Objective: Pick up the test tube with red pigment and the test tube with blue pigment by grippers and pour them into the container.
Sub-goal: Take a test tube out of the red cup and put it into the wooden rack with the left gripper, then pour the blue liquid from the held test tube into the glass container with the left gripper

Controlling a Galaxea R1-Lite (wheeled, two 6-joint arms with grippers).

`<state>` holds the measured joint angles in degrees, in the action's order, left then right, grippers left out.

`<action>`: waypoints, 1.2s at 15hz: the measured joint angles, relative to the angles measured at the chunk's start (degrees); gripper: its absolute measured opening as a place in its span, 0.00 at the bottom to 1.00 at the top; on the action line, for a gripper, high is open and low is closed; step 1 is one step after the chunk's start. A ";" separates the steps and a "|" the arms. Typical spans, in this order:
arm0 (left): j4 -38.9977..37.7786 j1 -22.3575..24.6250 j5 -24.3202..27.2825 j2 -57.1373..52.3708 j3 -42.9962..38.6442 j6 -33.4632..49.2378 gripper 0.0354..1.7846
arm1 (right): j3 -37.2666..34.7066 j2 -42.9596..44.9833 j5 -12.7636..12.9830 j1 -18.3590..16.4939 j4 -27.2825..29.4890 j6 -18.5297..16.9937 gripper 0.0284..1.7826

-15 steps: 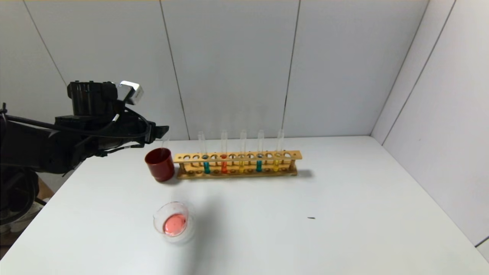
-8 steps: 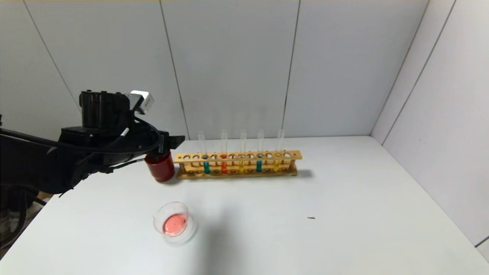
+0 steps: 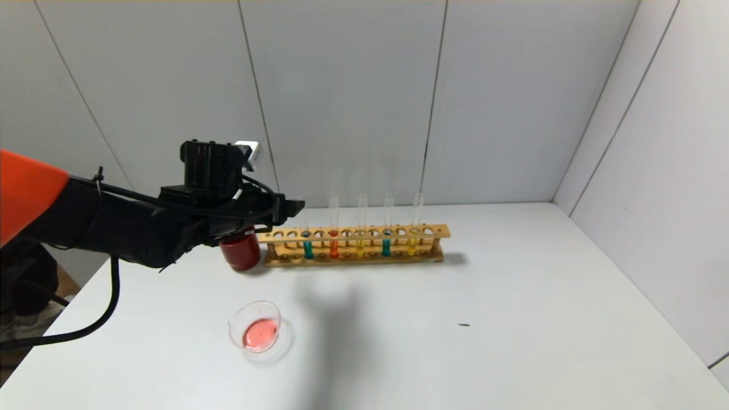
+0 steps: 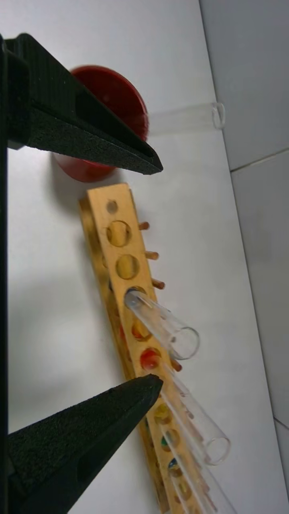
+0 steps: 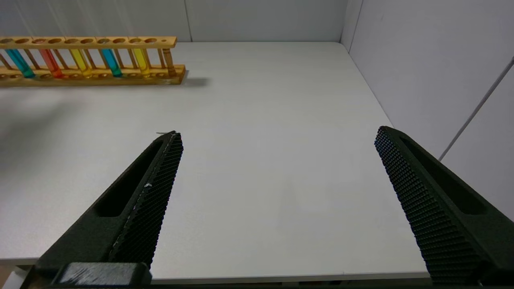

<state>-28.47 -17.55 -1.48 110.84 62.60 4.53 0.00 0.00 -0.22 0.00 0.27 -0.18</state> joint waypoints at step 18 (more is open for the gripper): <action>0.50 -1.77 -0.21 13.51 10.61 -0.60 0.17 | 0.00 0.00 0.00 0.00 0.00 0.02 0.98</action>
<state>-27.97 -19.32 -1.68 124.34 73.20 3.94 0.00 0.00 -0.22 0.00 0.27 -0.16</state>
